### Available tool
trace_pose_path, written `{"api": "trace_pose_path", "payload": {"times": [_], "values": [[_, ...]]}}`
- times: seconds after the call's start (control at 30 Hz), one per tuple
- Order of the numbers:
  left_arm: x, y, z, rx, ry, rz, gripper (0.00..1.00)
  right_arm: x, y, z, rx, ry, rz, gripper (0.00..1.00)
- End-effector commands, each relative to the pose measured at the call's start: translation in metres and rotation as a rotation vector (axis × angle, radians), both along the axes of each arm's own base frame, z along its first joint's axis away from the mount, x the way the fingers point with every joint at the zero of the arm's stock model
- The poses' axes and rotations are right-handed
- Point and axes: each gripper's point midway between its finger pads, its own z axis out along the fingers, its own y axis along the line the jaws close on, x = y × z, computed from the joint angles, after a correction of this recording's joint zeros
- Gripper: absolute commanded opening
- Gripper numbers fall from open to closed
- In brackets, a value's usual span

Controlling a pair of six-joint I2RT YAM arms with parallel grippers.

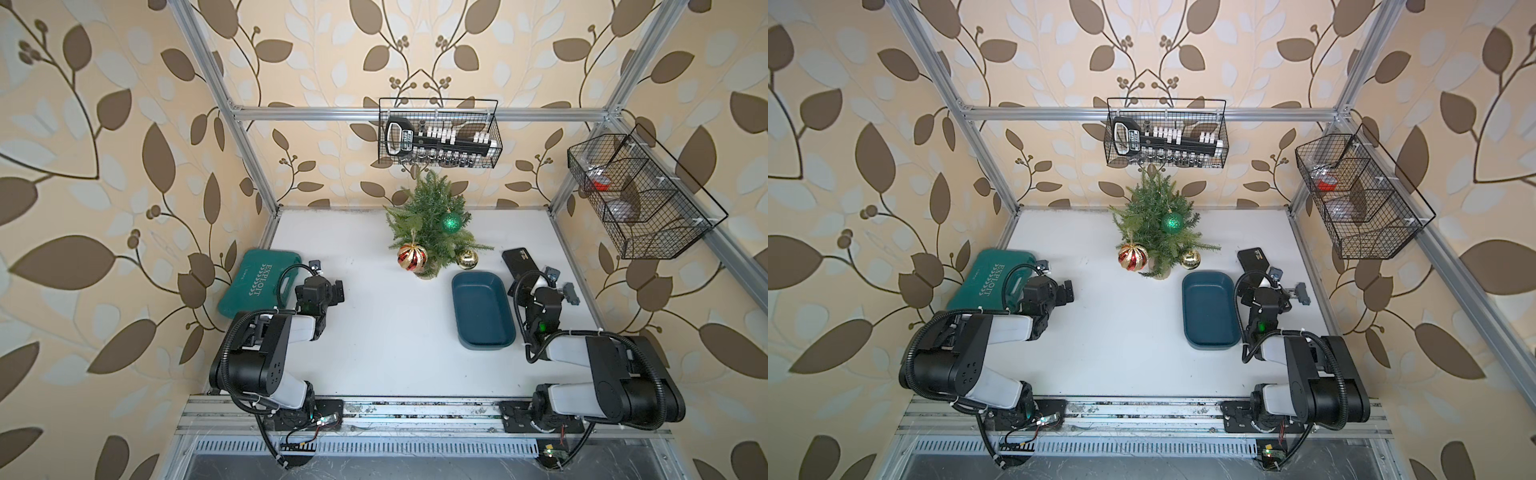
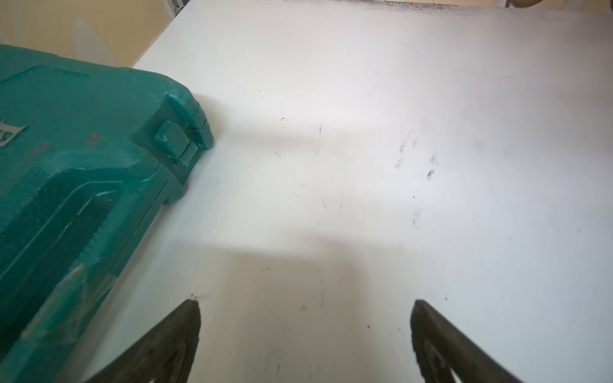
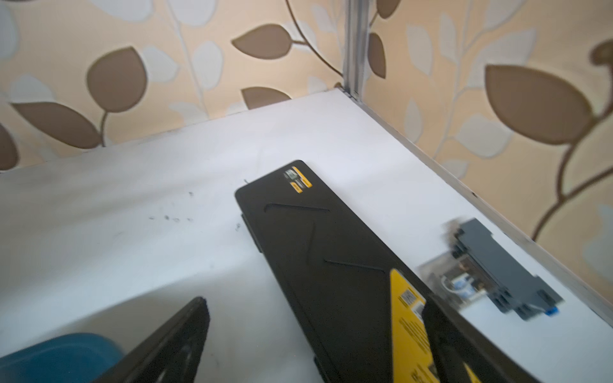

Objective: Decorate the small christmas tree with ornaments
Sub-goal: Reset both arms

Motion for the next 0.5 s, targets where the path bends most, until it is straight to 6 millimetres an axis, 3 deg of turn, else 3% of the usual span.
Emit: {"api": "trace_pose_path", "payload": {"times": [0.0,0.07,0.13,0.47], "values": [[0.0127,-0.0055,0.0235,0.016,-0.101,-0.047,0.99,0.0182,0.0291,0.0112,-0.058,-0.09,0.173,1.0],[0.0119,-0.0059,0.0238,0.017,-0.103,-0.048,0.99,0.0198,0.0291,0.0012,-0.044,0.003,0.162,1.0],[0.012,-0.0063,0.0247,0.018,-0.107,-0.048,0.99,0.0183,0.0285,0.0098,-0.065,-0.069,0.158,1.0],[0.0103,-0.0076,0.025,0.036,-0.113,-0.04,0.99,0.0201,0.0308,0.0056,-0.076,-0.02,0.146,1.0]]}}
